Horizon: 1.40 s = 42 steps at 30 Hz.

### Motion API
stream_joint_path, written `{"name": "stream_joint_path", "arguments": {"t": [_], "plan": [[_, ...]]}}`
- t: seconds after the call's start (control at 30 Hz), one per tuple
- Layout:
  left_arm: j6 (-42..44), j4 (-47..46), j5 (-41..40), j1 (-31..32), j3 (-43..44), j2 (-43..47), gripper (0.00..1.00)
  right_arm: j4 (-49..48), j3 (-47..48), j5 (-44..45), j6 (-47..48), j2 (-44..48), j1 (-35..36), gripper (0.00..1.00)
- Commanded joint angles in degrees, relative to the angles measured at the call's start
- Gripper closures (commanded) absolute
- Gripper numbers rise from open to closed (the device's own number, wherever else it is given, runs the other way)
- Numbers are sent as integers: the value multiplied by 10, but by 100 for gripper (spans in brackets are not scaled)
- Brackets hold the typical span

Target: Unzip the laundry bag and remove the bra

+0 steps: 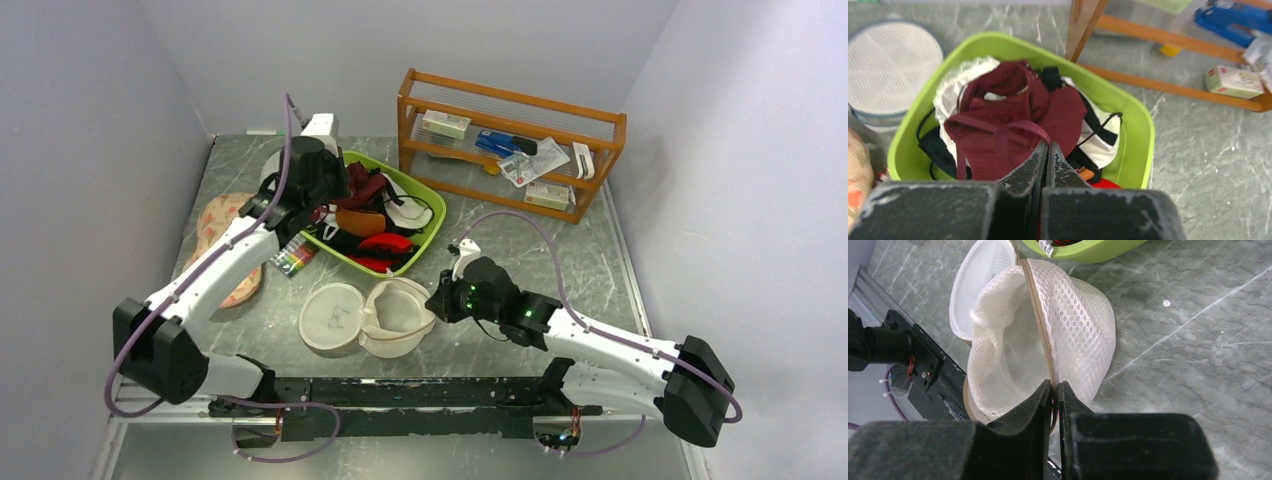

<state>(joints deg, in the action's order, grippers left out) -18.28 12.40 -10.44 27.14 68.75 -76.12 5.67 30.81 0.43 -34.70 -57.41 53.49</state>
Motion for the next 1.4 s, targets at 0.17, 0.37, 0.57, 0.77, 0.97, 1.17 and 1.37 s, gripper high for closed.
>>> {"name": "stream_joint_path", "arguments": {"t": [0.17,0.37,0.57,0.77,0.97,1.17,1.37], "plan": [[-95,3,43,-32,49,-124,93,-23,1,-5,5,-9,4,90],[-119,2,77,-33,95,-197,93,-12,1,2,6,7,3,90],[-136,-5,87,-37,65,-253,93,-16,-4,0,4,7,4,90],[-149,-35,130,-38,46,-316,93,-19,1,-6,5,0,4,90],[-144,-25,161,-37,49,-306,87,-17,3,-3,4,4,4,90],[-112,7,166,-37,60,-229,39,-24,-1,3,1,-2,4,90],[-84,34,168,-37,44,-148,26,-19,7,10,6,-13,4,90]]}}
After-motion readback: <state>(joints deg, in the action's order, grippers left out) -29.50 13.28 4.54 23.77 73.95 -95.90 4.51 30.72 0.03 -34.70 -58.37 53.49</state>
